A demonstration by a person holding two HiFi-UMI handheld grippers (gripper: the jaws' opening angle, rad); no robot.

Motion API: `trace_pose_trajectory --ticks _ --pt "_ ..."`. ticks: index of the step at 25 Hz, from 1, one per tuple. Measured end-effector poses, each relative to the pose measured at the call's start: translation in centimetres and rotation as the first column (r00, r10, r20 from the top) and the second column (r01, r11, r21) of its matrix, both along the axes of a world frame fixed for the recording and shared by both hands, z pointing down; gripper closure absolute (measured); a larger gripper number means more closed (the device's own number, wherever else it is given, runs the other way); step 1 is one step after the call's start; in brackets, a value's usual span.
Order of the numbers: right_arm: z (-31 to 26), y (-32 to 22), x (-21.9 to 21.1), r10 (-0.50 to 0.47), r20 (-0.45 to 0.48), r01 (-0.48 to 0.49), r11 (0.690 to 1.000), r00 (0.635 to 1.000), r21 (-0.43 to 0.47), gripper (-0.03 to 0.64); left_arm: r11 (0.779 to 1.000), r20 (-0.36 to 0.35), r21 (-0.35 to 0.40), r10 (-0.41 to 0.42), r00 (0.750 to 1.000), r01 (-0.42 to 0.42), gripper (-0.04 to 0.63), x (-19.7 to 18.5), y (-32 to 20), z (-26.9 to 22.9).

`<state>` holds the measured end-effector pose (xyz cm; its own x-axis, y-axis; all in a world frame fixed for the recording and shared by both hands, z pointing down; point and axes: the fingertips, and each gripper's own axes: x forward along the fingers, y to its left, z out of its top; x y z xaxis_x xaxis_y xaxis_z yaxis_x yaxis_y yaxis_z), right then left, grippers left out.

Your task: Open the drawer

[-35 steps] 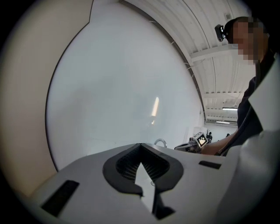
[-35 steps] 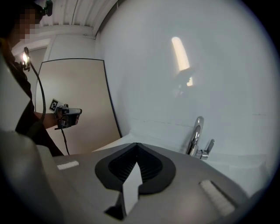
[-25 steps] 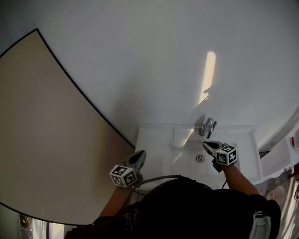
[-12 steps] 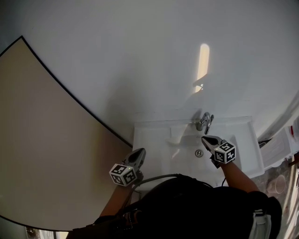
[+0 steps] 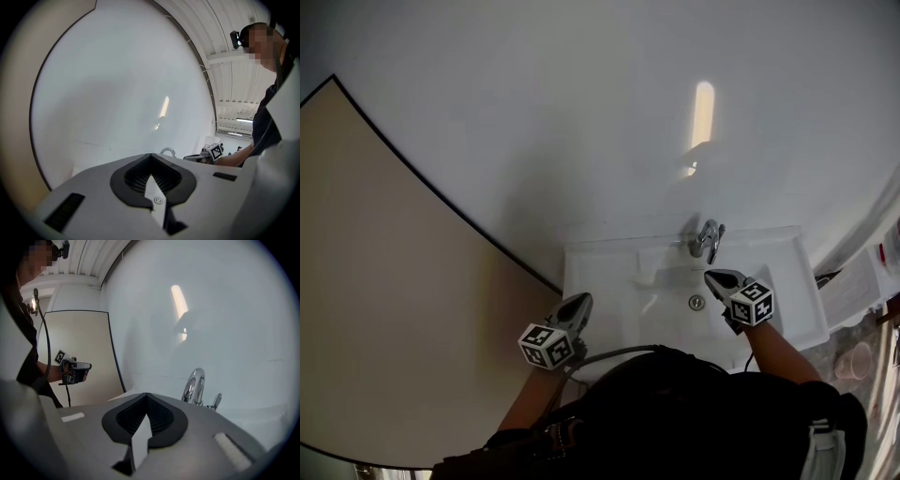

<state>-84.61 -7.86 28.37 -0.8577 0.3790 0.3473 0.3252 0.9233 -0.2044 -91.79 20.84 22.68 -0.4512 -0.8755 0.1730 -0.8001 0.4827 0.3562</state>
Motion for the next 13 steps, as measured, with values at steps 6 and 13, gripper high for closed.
trace_pose_trajectory --ticks 6,13 --pt "-0.01 -0.1 -0.04 -0.002 -0.003 0.002 1.0 1.0 0.024 0.617 1.0 -0.017 0.01 -0.004 1.0 0.004 0.595 -0.3 0.3 0.24" --pt "0.13 0.0 -0.1 -0.008 -0.006 0.008 1.0 1.0 0.007 0.617 1.0 -0.015 0.01 0.0 1.0 0.0 0.595 -0.3 0.13 0.17"
